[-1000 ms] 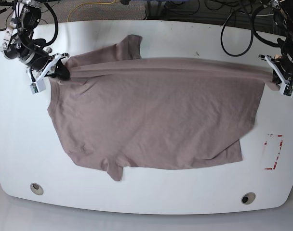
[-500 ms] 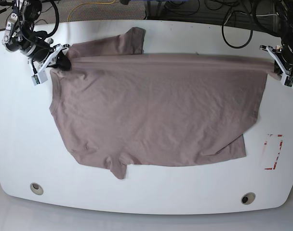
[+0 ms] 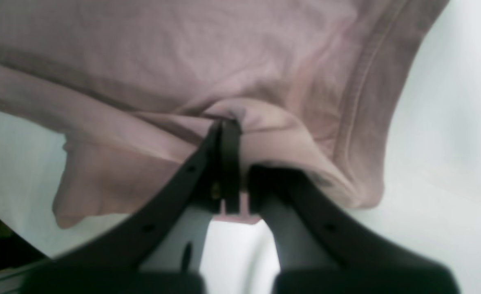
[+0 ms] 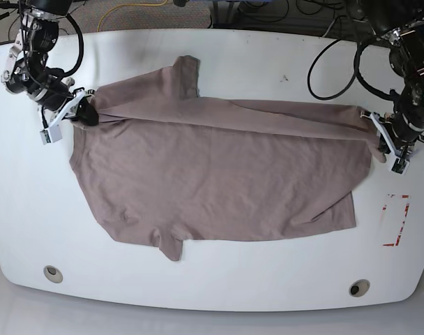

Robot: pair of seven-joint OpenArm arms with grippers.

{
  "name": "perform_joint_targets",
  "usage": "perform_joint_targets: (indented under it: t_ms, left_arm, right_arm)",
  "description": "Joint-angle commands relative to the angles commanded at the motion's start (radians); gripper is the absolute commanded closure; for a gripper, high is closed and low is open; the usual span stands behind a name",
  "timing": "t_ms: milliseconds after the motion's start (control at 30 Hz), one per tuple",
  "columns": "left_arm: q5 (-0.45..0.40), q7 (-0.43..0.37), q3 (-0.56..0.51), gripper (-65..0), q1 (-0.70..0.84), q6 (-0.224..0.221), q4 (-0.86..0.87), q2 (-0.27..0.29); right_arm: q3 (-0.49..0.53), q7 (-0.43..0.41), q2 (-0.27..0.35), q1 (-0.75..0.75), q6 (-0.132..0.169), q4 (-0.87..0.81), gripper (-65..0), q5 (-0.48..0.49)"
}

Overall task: Fold the T-shirt properly
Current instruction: 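Lay the stretched shirt flat on the table with both grippers, then pull both grippers slightly apart to smooth the shirt edge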

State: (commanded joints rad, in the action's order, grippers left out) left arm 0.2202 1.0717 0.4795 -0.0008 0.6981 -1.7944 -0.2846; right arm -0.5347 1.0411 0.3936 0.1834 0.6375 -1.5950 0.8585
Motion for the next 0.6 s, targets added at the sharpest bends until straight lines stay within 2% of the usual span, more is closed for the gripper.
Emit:
perform_joint_targets:
  t_ms: [267,433,600]
  left_arm:
    - [-0.018,-0.018,-0.015,0.0,-0.061,0.0,0.133,0.003]
    - [-0.02,-0.092,-0.015,0.0,-0.071,0.0,0.195,0.0]
    - [-0.02,-0.106,-0.015,0.0,-0.071,0.0,0.242,-0.012]
  right_arm:
    - [0.002,0.0,0.003,-0.068,0.0,0.087,0.0,-0.005]
    - [-0.002,0.0,0.002,-0.114,0.002,0.097,0.0,-0.095]
    - [-0.003,-0.002,-0.021,-0.146,0.008,0.098,-0.2,-0.189]
